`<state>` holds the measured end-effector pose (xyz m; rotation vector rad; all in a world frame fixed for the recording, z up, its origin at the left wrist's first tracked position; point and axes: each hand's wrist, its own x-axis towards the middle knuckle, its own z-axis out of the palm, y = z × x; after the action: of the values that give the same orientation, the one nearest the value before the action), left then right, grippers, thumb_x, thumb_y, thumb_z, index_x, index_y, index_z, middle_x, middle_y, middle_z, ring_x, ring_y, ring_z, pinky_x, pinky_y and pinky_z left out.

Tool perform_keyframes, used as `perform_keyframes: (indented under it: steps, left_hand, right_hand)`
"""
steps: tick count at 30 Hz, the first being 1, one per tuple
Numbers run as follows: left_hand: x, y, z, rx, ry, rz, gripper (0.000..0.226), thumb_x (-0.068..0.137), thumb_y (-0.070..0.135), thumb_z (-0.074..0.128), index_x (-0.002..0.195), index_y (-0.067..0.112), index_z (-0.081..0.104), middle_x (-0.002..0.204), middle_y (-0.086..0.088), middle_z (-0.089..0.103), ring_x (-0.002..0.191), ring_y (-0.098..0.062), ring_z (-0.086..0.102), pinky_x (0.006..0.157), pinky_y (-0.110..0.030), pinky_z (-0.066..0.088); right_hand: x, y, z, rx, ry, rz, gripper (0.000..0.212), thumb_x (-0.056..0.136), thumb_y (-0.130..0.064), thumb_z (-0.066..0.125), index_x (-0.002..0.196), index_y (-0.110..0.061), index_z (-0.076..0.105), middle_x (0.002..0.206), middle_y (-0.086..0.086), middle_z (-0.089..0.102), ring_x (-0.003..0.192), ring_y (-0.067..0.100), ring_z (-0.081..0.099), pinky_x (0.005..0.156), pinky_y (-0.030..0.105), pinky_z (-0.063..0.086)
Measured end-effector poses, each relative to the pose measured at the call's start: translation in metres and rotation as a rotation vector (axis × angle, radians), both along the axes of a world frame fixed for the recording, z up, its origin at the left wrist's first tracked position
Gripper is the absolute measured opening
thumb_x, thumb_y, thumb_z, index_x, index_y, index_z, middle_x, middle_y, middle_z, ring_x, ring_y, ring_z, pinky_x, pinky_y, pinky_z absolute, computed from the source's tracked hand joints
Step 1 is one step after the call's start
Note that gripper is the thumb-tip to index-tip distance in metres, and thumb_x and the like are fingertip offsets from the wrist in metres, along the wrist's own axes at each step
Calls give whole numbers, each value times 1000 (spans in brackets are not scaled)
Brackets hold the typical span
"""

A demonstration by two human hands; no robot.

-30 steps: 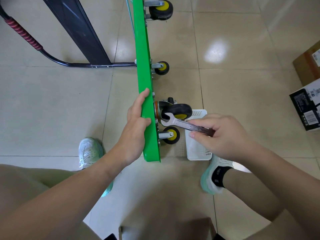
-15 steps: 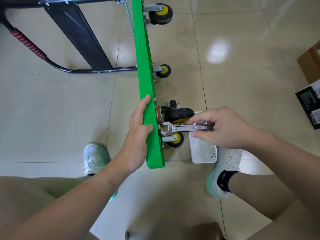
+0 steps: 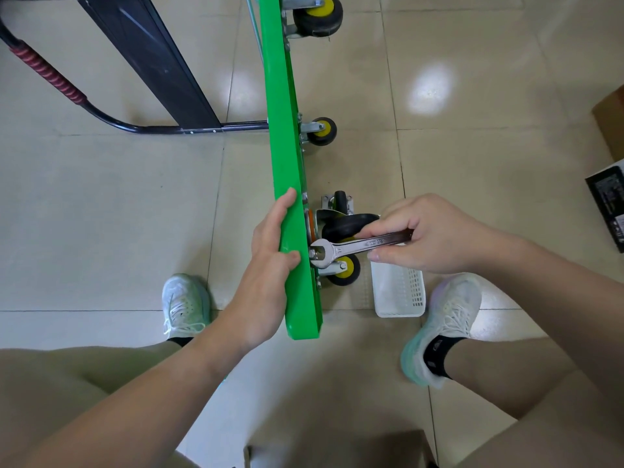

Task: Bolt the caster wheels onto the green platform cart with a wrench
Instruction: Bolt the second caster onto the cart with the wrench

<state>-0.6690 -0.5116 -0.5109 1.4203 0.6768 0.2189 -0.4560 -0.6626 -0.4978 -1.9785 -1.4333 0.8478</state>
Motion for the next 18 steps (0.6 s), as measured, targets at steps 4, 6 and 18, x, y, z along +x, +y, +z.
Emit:
perform_keyframes:
  steps: [4, 6, 18]
  left_hand:
    - [-1, 1, 0, 4, 7, -9, 83, 75, 14, 40, 133, 73, 45, 160, 6, 36, 145, -16, 41, 117, -50, 41]
    - [-1, 0, 0, -4, 9, -1, 83, 74, 13, 40, 133, 72, 46, 159, 7, 36, 144, -16, 42, 116, -50, 42]
    - [-1, 0, 4, 28, 28, -27, 84, 74, 13, 41, 134, 72, 44, 159, 11, 35, 143, -9, 41, 118, -45, 40]
  right_hand:
    - [4, 4, -5, -27, 3, 24, 31, 83, -27, 80, 112, -36, 75, 78, -17, 63, 81, 7, 62, 67, 15, 40]
    - [4, 6, -8, -28, -38, 34, 32, 84, -27, 79, 115, -34, 75, 77, -18, 62, 83, 3, 61, 69, 13, 39]
    - [-6, 2, -14, 27, -188, 34, 27, 90, -40, 56, 106, -32, 75, 79, -14, 63, 76, 2, 52, 69, 32, 50]
